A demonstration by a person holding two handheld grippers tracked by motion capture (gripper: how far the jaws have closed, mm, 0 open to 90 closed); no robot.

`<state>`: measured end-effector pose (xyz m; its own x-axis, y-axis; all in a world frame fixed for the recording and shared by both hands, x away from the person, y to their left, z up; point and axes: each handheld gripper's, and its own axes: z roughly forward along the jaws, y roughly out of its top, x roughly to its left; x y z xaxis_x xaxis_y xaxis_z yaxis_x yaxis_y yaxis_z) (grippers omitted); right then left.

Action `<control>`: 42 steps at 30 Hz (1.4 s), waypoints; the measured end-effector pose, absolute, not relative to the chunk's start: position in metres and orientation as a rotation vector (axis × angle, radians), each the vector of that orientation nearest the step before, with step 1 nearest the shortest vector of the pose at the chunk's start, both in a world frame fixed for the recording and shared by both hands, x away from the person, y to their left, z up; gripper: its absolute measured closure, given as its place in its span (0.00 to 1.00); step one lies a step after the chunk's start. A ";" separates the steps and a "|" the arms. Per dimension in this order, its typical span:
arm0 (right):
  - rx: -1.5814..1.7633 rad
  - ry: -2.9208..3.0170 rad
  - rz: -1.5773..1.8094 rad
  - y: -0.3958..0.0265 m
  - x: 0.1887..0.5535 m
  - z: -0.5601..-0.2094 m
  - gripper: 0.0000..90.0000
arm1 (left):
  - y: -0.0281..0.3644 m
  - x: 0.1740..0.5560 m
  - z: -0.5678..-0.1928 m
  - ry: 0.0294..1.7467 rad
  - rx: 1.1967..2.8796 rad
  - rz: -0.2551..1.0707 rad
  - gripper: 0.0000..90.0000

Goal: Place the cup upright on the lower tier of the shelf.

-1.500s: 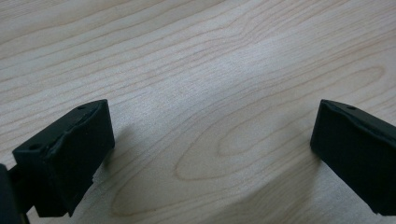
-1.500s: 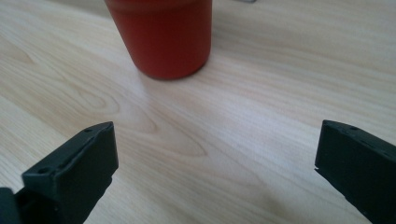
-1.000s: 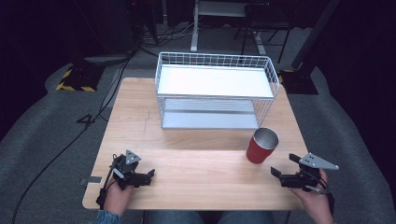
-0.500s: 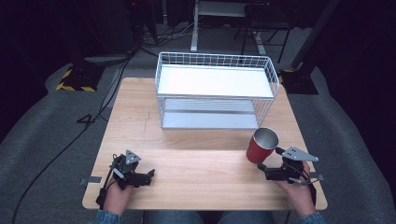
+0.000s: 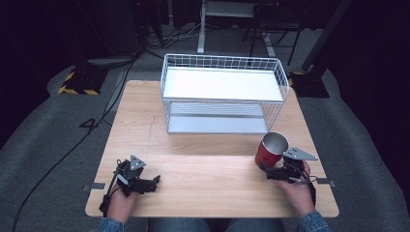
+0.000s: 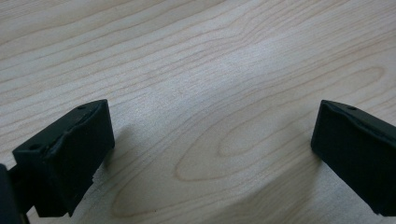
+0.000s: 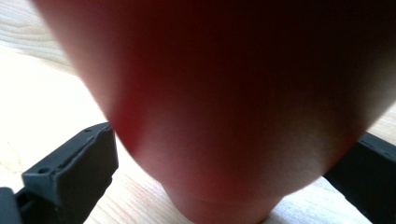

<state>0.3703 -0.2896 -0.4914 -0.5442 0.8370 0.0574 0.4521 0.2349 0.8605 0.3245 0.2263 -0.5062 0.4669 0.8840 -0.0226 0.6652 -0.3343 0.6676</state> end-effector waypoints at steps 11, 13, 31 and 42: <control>1.207 2.019 1.205 -0.281 0.377 -0.499 0.00 | 0.226 0.325 -0.506 1.281 2.104 0.462 0.00; 1.191 2.037 1.209 -0.281 0.378 -0.499 0.00 | 0.226 0.324 -0.506 1.281 2.105 0.463 0.00; 1.210 2.050 1.183 -0.280 0.378 -0.500 0.19 | 0.226 0.324 -0.506 1.281 2.105 0.463 0.00; 1.191 2.050 1.203 -0.280 0.376 -0.495 0.20 | 0.226 0.324 -0.506 1.284 2.105 0.462 0.00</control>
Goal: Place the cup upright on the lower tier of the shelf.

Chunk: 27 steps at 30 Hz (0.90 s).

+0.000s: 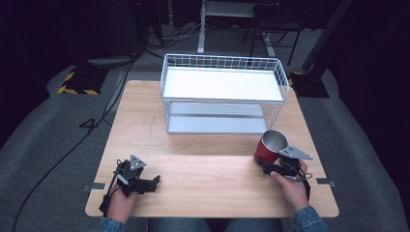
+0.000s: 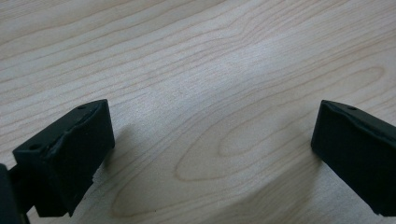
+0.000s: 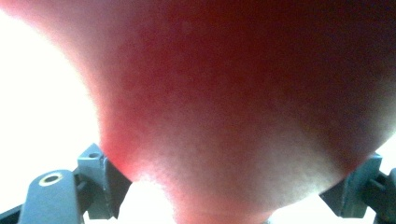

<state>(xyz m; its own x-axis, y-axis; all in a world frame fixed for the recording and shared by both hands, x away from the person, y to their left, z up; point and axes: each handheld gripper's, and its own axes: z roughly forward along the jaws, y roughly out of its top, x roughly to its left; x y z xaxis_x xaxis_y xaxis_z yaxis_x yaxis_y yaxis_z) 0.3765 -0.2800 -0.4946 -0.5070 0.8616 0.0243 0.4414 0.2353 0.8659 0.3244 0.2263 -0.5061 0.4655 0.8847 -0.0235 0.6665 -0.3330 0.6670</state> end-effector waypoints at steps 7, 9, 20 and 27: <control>1.205 2.047 1.209 -0.280 0.378 -0.475 0.20 | 0.228 0.324 -0.506 1.289 2.094 0.461 0.02; 1.204 2.047 1.207 -0.280 0.379 -0.472 0.20 | 0.228 0.324 -0.506 1.290 2.093 0.462 0.02; 1.186 2.064 1.235 -0.272 0.392 -0.442 0.20 | 0.228 0.320 -0.506 1.298 2.087 0.474 0.03; 1.160 2.092 1.233 -0.263 0.400 -0.434 0.20 | 0.231 0.315 -0.505 1.251 2.097 0.471 0.08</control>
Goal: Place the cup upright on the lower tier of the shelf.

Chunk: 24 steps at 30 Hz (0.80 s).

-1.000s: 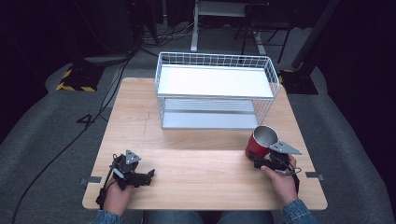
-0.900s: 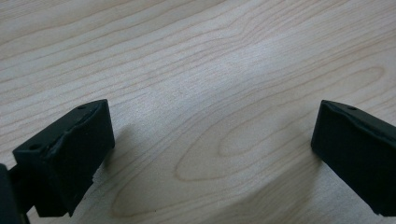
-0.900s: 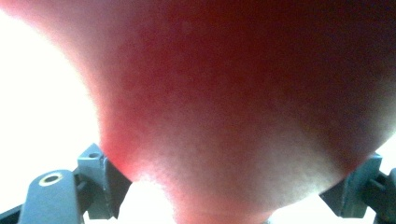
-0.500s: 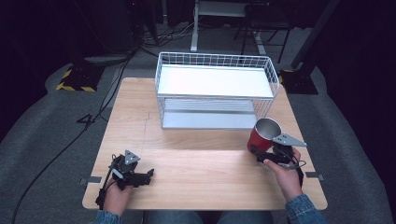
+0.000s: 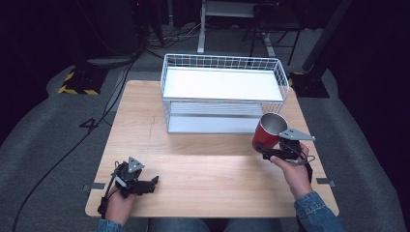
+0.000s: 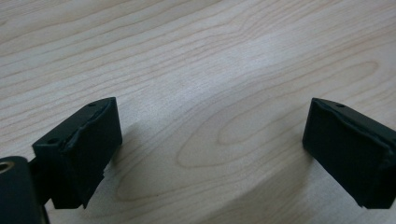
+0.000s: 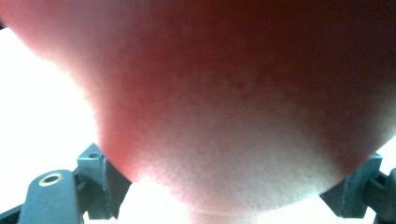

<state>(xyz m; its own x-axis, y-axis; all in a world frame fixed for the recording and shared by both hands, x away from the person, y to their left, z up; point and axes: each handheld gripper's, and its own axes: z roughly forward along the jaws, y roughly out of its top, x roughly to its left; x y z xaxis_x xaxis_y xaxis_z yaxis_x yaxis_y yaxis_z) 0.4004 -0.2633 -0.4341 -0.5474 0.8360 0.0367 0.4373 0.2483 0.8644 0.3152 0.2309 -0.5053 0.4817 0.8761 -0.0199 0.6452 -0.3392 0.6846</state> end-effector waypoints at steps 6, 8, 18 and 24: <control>1.140 2.129 1.229 -0.249 0.413 -0.432 0.20 | 0.238 0.304 -0.499 1.233 2.066 0.496 0.10; 1.134 2.139 1.229 -0.245 0.418 -0.432 0.20 | 0.240 0.301 -0.497 1.234 2.053 0.506 0.09; 1.114 2.183 1.225 -0.224 0.437 -0.435 0.20 | 0.253 0.286 -0.494 1.258 2.023 0.532 0.08; 1.100 2.219 1.214 -0.206 0.450 -0.440 0.20 | 0.263 0.274 -0.495 1.293 2.002 0.550 0.08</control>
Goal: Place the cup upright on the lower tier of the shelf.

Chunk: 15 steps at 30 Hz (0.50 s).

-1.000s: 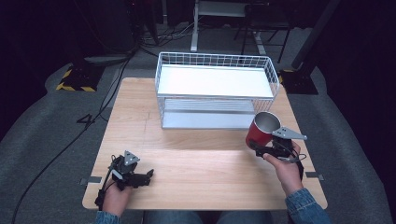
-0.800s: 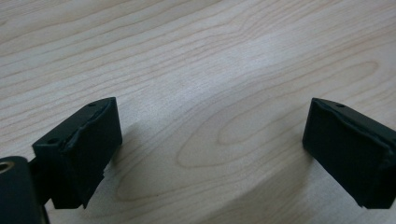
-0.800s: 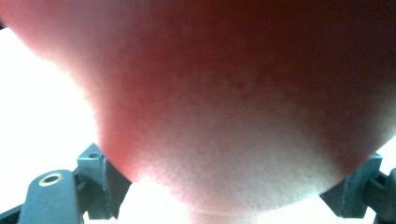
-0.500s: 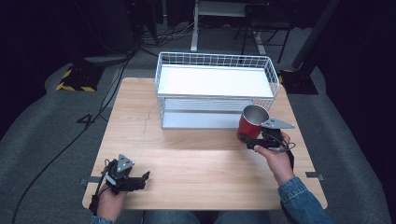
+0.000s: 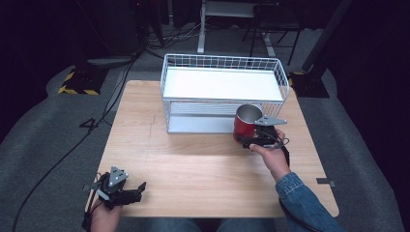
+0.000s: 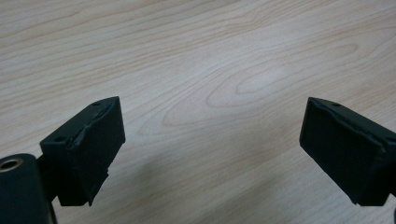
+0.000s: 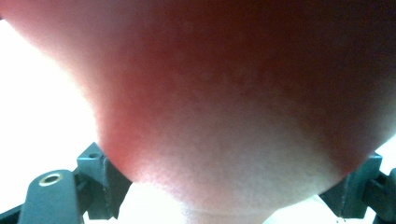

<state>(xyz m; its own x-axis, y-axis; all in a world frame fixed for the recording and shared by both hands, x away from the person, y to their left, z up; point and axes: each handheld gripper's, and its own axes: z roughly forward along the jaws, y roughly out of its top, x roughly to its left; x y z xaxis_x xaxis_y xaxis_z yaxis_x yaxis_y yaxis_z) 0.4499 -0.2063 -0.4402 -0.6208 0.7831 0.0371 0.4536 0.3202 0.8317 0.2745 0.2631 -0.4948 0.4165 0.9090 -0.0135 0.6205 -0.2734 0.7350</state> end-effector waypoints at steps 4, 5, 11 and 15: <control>1.093 2.236 1.205 -0.197 0.458 -0.444 0.20 | 0.268 0.269 -0.495 1.303 1.999 0.555 0.08; 1.084 2.244 1.194 -0.195 0.461 -0.445 0.20 | 0.271 0.265 -0.495 1.308 1.998 0.555 0.08; 1.085 2.241 1.197 -0.185 0.471 -0.447 0.20 | 0.276 0.256 -0.495 1.314 2.001 0.573 0.07; 1.079 2.232 1.204 -0.173 0.480 -0.450 0.20 | 0.283 0.245 -0.495 1.337 1.989 0.585 0.07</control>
